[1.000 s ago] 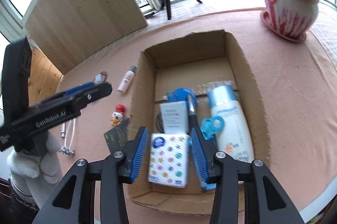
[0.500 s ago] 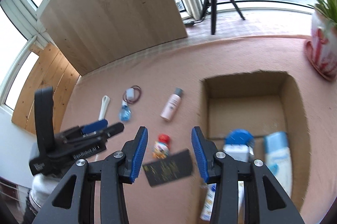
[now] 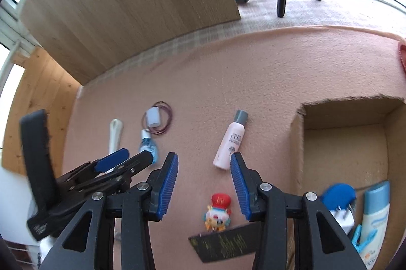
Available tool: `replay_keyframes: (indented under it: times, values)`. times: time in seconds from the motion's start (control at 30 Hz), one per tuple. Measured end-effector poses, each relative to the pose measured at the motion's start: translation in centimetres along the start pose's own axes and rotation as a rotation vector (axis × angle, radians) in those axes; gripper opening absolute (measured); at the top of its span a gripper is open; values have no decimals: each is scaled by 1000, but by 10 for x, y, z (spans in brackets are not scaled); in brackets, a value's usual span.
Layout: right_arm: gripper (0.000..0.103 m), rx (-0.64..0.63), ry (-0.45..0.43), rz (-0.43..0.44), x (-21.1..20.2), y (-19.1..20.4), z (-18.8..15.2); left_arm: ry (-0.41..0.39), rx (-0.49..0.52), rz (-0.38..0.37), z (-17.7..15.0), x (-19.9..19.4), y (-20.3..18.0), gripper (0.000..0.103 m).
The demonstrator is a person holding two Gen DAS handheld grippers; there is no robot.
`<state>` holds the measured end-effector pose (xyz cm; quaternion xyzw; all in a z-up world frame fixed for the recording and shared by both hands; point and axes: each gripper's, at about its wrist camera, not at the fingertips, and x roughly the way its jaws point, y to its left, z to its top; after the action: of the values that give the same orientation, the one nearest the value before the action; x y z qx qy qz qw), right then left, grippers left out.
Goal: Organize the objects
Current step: 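Move the left tool to the blue eye-drop bottle while the right tool reaches the pink lotion bottle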
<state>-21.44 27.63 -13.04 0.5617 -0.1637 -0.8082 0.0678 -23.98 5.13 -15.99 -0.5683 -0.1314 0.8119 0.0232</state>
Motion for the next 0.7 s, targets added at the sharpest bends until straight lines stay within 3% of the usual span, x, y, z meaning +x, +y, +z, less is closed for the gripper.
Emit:
replay_keyframes:
  times: [0.4,0.5,0.57,0.7]
  values:
    - [39,-56,35,-222,46,14,17,13,-2,48,6,22,6,57]
    - [38,-67,49,-245,53,15,21,1,18,64,7,23,3,53]
    - [36,-72,60,-263,58,14,23,-5,20,74,7,24,3,44]
    - [24,-69,92,-275,69,8,25,-20,20,82,6,24,7,34]
